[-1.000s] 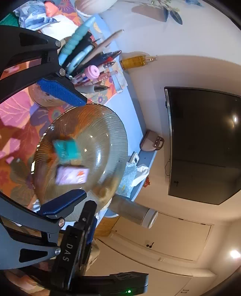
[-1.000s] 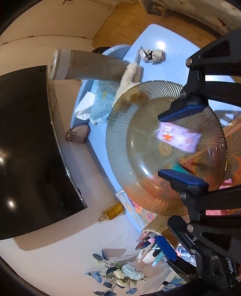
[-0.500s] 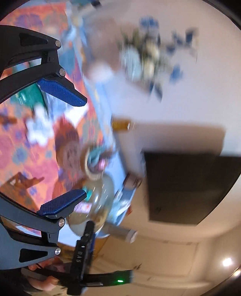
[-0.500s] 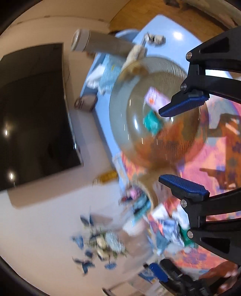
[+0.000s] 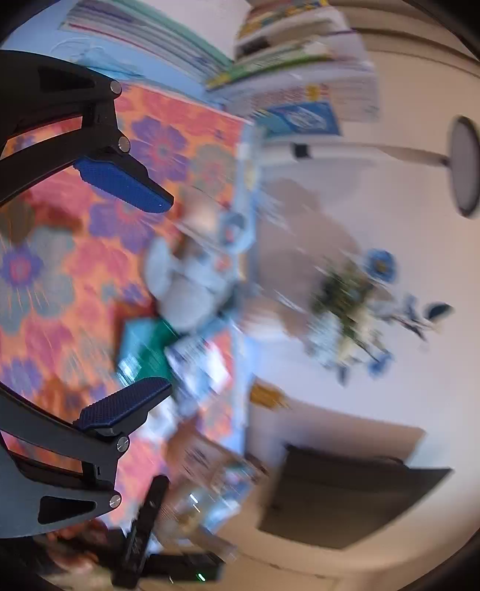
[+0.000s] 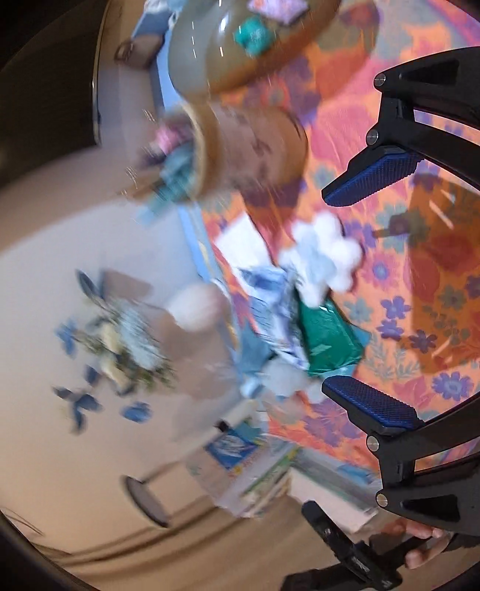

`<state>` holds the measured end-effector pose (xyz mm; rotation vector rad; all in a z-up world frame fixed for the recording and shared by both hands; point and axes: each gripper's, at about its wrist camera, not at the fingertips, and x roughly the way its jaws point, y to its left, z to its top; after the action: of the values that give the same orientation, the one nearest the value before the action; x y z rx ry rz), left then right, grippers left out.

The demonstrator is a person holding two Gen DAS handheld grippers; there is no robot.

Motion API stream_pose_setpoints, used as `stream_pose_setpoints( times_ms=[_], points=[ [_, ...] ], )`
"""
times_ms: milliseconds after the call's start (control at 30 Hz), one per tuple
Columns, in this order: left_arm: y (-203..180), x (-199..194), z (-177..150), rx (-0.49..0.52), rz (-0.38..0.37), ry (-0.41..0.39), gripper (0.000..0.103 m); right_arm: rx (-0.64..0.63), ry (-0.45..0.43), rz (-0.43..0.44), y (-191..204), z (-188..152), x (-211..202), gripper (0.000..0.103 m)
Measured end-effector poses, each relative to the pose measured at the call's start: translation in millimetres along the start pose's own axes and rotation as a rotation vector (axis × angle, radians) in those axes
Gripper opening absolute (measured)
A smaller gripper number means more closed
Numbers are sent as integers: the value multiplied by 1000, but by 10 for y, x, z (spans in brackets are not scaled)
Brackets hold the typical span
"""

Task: Organize soft objects
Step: 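Return both tools to the table of soft items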

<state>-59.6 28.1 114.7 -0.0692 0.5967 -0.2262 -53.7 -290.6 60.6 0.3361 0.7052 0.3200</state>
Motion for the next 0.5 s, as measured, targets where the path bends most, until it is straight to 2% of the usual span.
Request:
stream_pose_setpoints(
  times_ms=[67,233,367,500],
  points=[
    [107,224,-183,-9,24,55,90,-34,37,-42,76,-119,213,92],
    [260,579,-443,-54,24,125,90,-97,76,-151,122,-246,519,92],
    [322,732,-539,-81,12,170,89,-90,110,-170,25,-274,626,92],
    [345,679,-552,-89,12,128,89,-65,118,-165,-32,-263,655,92]
  ],
)
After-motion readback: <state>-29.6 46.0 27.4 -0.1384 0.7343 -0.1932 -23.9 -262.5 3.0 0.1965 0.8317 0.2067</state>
